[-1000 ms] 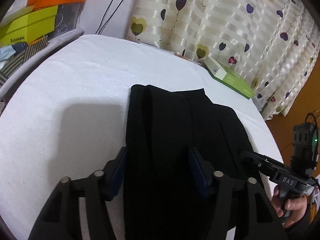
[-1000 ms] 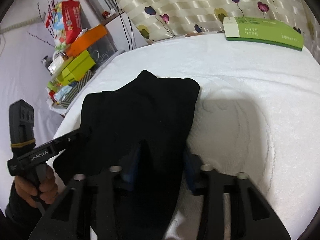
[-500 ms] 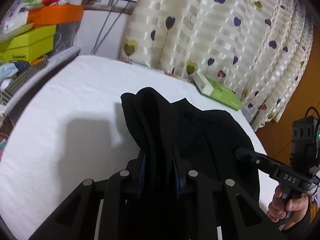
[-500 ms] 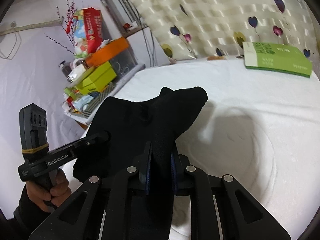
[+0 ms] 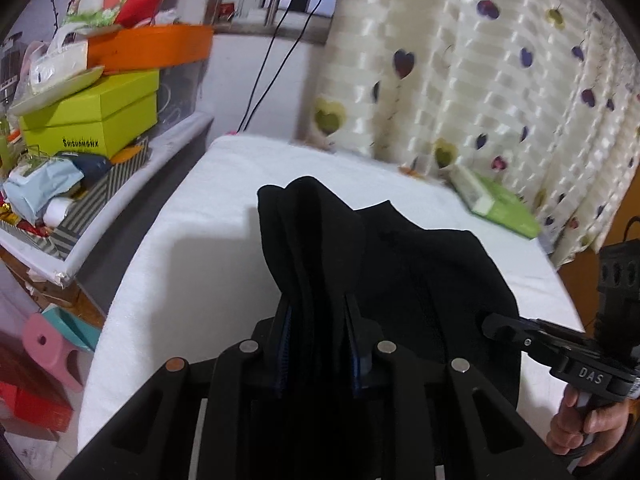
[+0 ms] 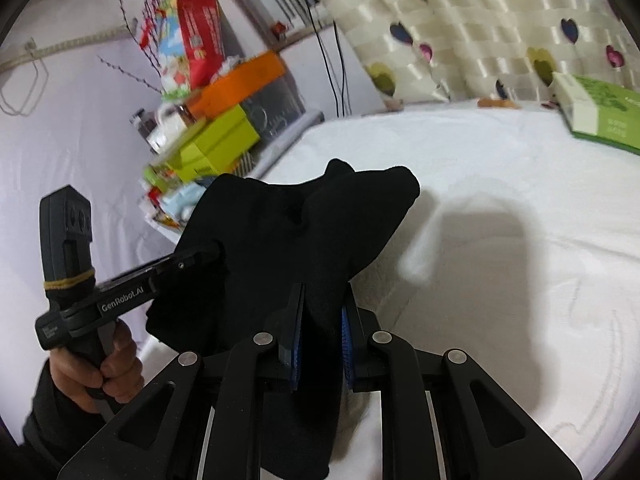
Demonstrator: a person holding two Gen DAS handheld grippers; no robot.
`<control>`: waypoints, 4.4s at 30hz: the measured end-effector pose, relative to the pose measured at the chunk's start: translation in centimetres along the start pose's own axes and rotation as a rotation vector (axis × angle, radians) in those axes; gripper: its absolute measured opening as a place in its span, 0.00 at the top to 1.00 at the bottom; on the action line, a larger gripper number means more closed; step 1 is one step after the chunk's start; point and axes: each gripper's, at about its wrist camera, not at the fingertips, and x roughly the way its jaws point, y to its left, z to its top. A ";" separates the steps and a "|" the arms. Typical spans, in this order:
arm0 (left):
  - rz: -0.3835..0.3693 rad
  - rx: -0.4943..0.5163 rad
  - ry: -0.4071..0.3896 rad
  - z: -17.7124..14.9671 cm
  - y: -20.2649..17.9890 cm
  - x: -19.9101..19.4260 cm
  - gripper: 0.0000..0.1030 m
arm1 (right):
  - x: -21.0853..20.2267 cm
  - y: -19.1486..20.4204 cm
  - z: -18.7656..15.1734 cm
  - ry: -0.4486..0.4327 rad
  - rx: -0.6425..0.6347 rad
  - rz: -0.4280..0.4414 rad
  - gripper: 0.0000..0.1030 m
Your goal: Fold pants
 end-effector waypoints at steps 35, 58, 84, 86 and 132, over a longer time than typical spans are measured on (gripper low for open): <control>0.121 0.142 -0.054 -9.1 -3.8 -6.2 0.66 | -4.3 6.5 -8.9 0.014 -0.317 -0.187 0.61; 0.229 0.098 0.043 -13.6 -5.1 -5.6 0.66 | -3.4 6.2 -12.3 0.122 -0.337 -0.279 0.57; 0.260 0.111 0.073 -13.7 -5.2 -5.0 0.60 | -3.1 6.4 -12.5 0.129 -0.351 -0.293 0.55; 0.260 0.109 0.073 -13.7 -5.2 -5.0 0.60 | -3.1 6.4 -12.5 0.129 -0.351 -0.293 0.55; 0.267 0.115 0.073 -13.7 -5.3 -5.0 0.60 | -3.1 6.4 -12.4 0.129 -0.350 -0.293 0.55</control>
